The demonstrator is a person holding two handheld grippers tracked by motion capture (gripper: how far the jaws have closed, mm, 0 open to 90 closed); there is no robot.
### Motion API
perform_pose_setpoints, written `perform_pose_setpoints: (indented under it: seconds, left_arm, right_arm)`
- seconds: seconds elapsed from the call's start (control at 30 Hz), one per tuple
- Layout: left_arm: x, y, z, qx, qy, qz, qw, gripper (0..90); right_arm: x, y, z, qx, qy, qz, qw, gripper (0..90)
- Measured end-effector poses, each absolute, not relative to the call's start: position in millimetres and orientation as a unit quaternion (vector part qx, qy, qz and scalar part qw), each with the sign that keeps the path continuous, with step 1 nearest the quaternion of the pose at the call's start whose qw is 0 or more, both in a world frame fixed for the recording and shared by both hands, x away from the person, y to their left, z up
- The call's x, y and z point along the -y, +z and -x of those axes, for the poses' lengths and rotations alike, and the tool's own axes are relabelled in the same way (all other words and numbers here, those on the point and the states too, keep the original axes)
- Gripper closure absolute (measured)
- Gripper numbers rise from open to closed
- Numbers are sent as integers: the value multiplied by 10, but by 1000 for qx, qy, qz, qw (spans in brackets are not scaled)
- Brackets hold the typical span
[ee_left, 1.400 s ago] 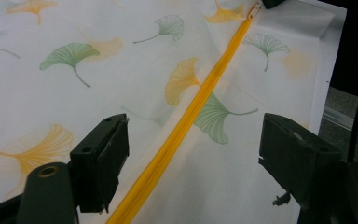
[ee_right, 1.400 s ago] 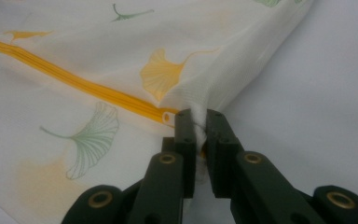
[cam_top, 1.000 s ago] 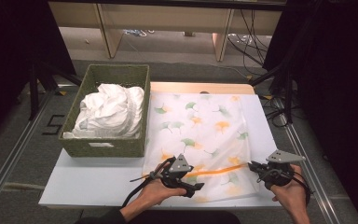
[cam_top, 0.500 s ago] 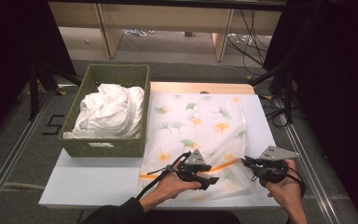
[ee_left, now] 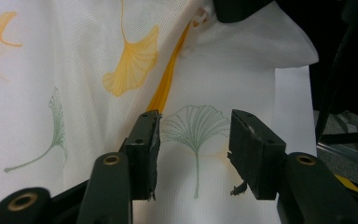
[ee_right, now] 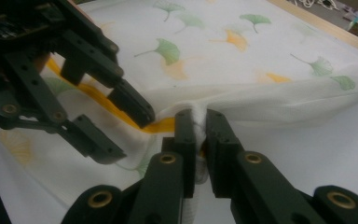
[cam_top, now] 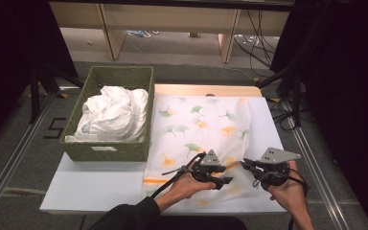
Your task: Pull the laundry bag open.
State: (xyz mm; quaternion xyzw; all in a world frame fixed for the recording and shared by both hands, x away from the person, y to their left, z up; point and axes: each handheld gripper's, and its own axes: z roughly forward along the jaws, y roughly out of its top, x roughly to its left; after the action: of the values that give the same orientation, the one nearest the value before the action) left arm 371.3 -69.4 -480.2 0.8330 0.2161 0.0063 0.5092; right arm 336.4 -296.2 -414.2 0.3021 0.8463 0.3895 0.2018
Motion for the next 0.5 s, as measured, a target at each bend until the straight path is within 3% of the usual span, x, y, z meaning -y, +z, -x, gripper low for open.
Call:
perform_pose_setpoints:
  seconds: [0.5]
  left_arm:
    - [774,-4740,-3747,-201,17,-819,537,602]
  right_arm:
    - [2871,-4109,-3371,-853,390,-286,194,848]
